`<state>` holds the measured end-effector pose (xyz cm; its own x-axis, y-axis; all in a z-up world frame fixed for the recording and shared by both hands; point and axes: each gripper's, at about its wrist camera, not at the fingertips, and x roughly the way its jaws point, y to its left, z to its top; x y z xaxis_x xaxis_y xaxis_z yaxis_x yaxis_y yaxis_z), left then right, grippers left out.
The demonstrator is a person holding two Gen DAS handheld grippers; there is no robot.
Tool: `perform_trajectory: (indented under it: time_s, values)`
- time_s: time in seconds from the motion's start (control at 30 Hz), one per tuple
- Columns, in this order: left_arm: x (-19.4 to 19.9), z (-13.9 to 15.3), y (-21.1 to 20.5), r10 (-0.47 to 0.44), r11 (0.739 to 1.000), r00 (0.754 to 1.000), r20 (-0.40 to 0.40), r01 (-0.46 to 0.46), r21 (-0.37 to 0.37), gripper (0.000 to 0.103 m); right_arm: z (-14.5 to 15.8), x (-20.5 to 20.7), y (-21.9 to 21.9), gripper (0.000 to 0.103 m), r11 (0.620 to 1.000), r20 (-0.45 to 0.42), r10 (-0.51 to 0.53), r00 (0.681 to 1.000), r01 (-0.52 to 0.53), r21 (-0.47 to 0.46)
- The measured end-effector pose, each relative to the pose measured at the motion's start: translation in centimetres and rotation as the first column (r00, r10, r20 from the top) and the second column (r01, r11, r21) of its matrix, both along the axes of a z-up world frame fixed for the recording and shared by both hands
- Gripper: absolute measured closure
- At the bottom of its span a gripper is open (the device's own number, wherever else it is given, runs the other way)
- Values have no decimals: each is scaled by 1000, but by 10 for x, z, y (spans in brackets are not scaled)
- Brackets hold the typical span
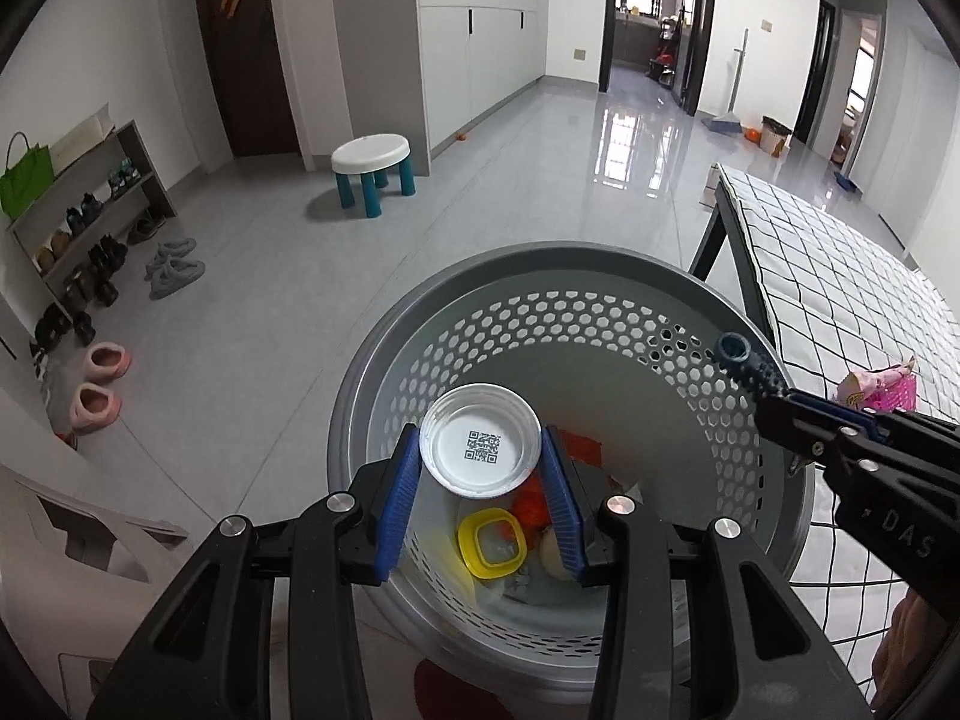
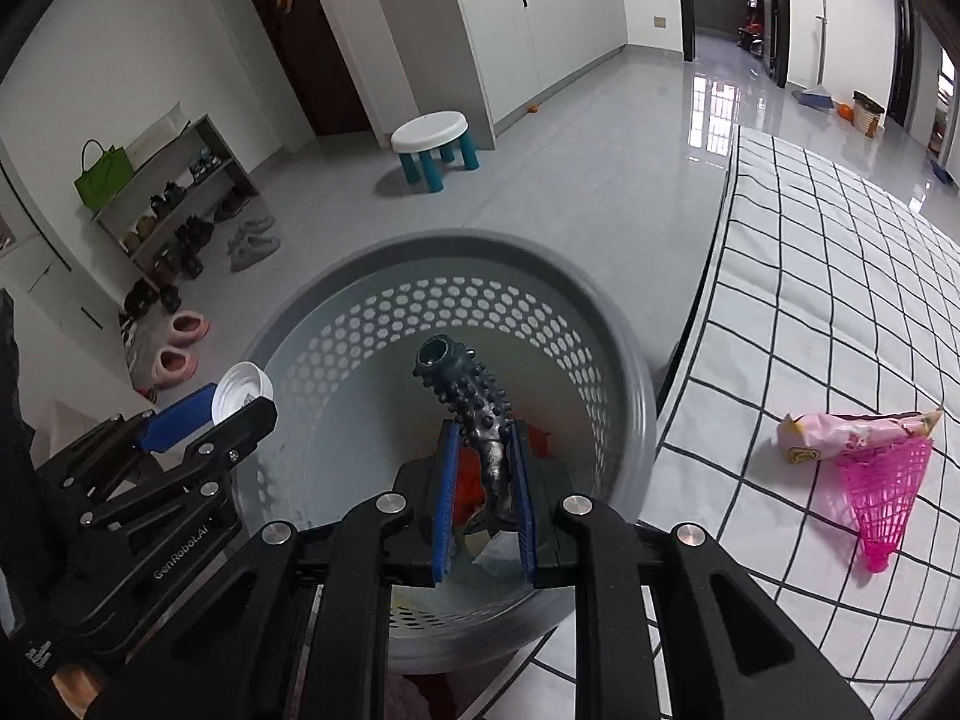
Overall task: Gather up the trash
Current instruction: 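Open both tools to drop the toy and cap into the basket, then move both tools back over the pink shuttlecock and pink wrapper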
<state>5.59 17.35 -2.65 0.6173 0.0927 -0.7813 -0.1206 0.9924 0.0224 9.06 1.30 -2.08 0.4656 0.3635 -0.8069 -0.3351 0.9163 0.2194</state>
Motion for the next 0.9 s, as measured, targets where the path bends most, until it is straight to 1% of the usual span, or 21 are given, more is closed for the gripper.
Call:
perform_trajectory:
  time_s: [0.13,0.17,0.2,0.23,0.27,0.3,0.33,0.4,0.57,0.73,0.9]
  values:
    - [-1,1,-1,-3,1000,1000,8,3,2,63,-4,1,2,86,1000,-5,0,1000,0,-1]
    - [-2,1,-1,-4,1000,1000,9,4,0,61,-4,1,1,86,1000,-7,1,1000,-1,3]
    - [-2,2,0,-2,1000,1000,11,2,1,54,-4,1,-1,83,1000,-6,1,1000,-1,5]
    - [-3,3,0,0,1000,1000,14,0,3,47,-3,2,-1,74,1000,-3,-1,1000,1,7]
    - [-3,4,1,2,1000,1000,18,-2,4,45,-2,2,-2,69,1000,3,-4,1000,4,12]
    - [-3,5,1,3,1000,1000,22,-3,4,43,-1,1,-3,56,1000,6,-6,1000,6,17]
    - [-4,5,1,4,1000,1000,24,-4,5,43,1,1,-4,53,1000,12,-9,1000,9,22]
    - [-3,4,1,7,1000,1000,21,-7,5,43,4,-1,-6,53,1000,27,-16,1000,16,22]
    - [-6,5,2,11,1000,1000,23,-11,2,41,4,0,-9,53,1000,26,-21,999,20,24]
    - [-7,6,2,15,1000,999,32,-15,-1,35,4,-3,-11,53,999,34,-27,999,26,18]
    - [-7,7,2,13,1000,999,37,-13,-10,33,4,-7,-17,53,999,35,-37,999,37,25]
